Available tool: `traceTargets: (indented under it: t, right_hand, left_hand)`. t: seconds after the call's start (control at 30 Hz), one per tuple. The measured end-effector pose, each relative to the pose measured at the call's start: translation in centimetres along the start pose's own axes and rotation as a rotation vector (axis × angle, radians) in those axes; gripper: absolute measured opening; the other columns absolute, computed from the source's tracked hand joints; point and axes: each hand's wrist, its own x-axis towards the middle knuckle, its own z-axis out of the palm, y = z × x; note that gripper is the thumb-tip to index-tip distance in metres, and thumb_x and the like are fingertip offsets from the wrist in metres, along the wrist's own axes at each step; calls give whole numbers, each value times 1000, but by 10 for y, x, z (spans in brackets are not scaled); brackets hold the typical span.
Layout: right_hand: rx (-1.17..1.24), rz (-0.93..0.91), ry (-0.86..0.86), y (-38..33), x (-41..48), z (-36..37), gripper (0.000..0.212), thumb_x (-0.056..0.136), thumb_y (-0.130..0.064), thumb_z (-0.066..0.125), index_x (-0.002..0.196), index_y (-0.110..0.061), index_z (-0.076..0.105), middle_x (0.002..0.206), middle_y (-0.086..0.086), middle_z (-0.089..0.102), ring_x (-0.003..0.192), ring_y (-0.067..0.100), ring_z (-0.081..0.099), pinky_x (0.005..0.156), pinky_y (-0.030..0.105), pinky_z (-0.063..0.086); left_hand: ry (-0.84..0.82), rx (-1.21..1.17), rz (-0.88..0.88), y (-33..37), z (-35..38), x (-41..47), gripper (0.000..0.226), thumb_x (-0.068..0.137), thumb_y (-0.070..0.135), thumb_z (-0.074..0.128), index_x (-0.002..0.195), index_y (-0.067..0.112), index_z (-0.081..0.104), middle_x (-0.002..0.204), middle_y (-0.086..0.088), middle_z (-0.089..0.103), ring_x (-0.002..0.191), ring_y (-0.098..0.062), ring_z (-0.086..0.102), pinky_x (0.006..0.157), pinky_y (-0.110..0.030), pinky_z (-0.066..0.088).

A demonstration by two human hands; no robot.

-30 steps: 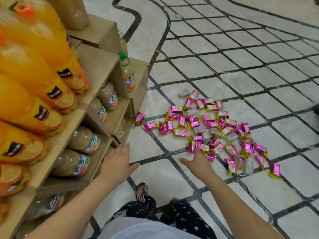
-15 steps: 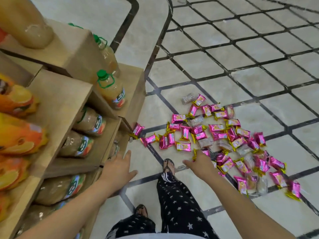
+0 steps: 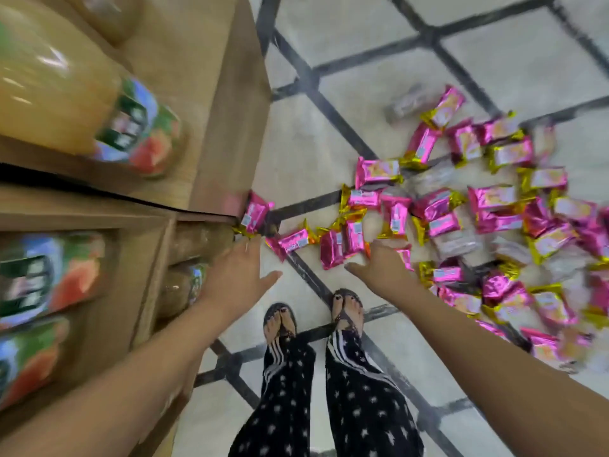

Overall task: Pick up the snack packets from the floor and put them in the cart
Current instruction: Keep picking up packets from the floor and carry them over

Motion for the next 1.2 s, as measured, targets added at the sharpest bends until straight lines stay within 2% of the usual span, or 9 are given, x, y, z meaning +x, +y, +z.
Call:
traceTargets:
  t: [0.13, 0.27, 0.43, 0.6, 0.77, 0.9, 1.0, 1.1, 1.2]
  right_hand:
    - [128, 75, 75, 29, 102, 82, 58, 86, -36, 72, 122, 5, 50, 117, 22, 59, 110, 35, 56, 72, 31, 36]
    - [179, 62, 165, 60, 170, 149, 52, 86, -34, 72, 119, 2, 52, 111, 20, 60, 104, 33, 57, 70, 29, 31]
    - [281, 48, 273, 81, 217, 196, 56, 80, -41, 75, 121, -9, 55, 103, 9, 67, 97, 27, 62, 85, 38, 51]
    - [342, 121, 352, 82, 233, 209, 42, 83, -32, 75, 116, -10, 59, 100, 5, 70, 90, 23, 66, 77, 29, 49]
    - [460, 154, 323, 76, 209, 188, 37, 80, -32, 79, 105, -9, 63, 88, 4, 69, 80, 22, 63, 67, 28, 43]
    - [481, 113, 300, 57, 156, 138, 29, 80, -29, 79, 94, -11, 61, 78, 0, 61, 71, 19, 56, 56, 26, 35]
    - [476, 62, 307, 33, 107, 85, 26, 80, -28, 80, 89, -16, 58, 74, -1, 59, 65, 15, 52, 49, 13, 31]
    - [478, 14, 318, 2, 54, 26, 28, 79, -30, 80, 90, -13, 61, 69, -3, 60, 59, 8, 52, 48, 14, 33]
    - [499, -58, 321, -38, -12, -40, 24, 80, -27, 80, 86, -18, 60, 68, -12, 57, 61, -3, 49, 54, 17, 39]
  left_hand:
    - [25, 13, -4, -20, 81, 101, 86, 87, 58, 59, 150, 9, 29, 147, -14, 43, 132, -32, 42, 104, -40, 37]
    - [30, -31, 6, -31, 164, 177, 81, 78, 60, 69, 137, 10, 44, 133, -11, 54, 121, -30, 51, 94, -42, 44]
    - [-2, -4, 19, -39, 231, 228, 96, 72, 66, 69, 143, 10, 38, 137, -11, 51, 122, -31, 50, 96, -43, 45]
    - [15, 29, 17, -43, 250, 243, 70, 77, 60, 70, 129, 15, 52, 116, -8, 60, 104, -27, 59, 83, -38, 48]
    - [-1, -101, -52, -39, 221, 214, 55, 82, 61, 62, 113, 16, 61, 100, -6, 59, 88, -23, 59, 65, -33, 43]
    - [38, -236, -93, -32, 163, 169, 55, 78, 71, 57, 100, 21, 64, 90, 0, 60, 82, -22, 60, 66, -35, 48]
    - [62, -320, -80, -19, 100, 124, 52, 76, 74, 55, 96, 27, 63, 89, 4, 61, 79, -20, 61, 67, -36, 51]
    - [118, -336, -54, 5, 24, 76, 34, 82, 59, 65, 93, 27, 60, 85, 6, 55, 76, -18, 56, 61, -31, 38]
    - [175, -404, -32, 28, -54, 24, 37, 80, 60, 68, 95, 27, 62, 83, 7, 59, 75, -16, 59, 60, -30, 38]
